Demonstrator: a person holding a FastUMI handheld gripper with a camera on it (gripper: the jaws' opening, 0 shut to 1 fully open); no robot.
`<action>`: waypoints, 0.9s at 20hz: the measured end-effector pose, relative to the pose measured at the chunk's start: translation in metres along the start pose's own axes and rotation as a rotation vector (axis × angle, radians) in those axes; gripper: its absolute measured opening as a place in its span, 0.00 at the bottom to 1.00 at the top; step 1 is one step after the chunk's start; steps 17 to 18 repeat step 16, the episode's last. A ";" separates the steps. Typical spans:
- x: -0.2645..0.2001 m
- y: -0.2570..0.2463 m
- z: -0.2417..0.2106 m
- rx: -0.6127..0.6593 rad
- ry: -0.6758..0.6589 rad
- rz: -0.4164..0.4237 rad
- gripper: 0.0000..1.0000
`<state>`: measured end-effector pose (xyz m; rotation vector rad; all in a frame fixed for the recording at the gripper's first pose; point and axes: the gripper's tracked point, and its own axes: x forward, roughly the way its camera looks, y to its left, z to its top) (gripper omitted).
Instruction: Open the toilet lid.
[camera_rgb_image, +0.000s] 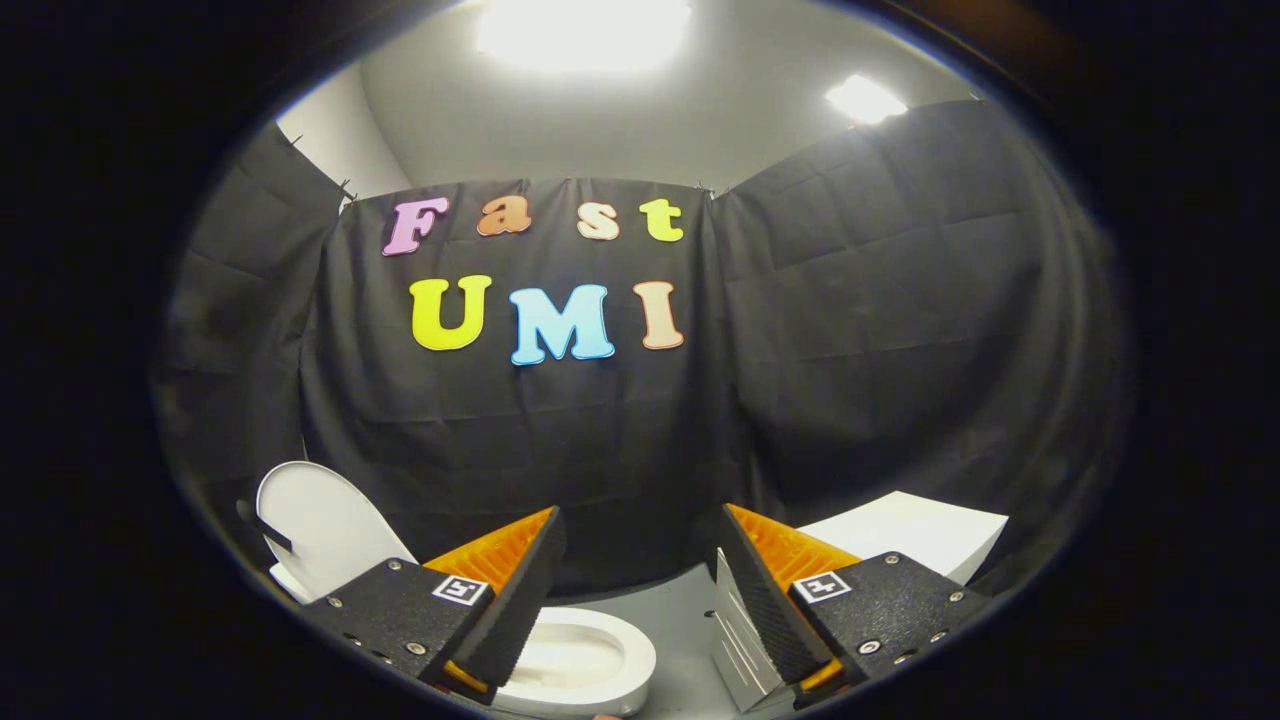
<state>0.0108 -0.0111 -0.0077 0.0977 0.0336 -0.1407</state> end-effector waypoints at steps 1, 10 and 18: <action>-0.001 0.000 0.002 -0.004 -0.003 0.000 0.95; -0.005 -0.003 0.004 0.003 0.006 0.012 0.95; -0.003 -0.014 -0.002 0.018 0.016 -0.009 0.95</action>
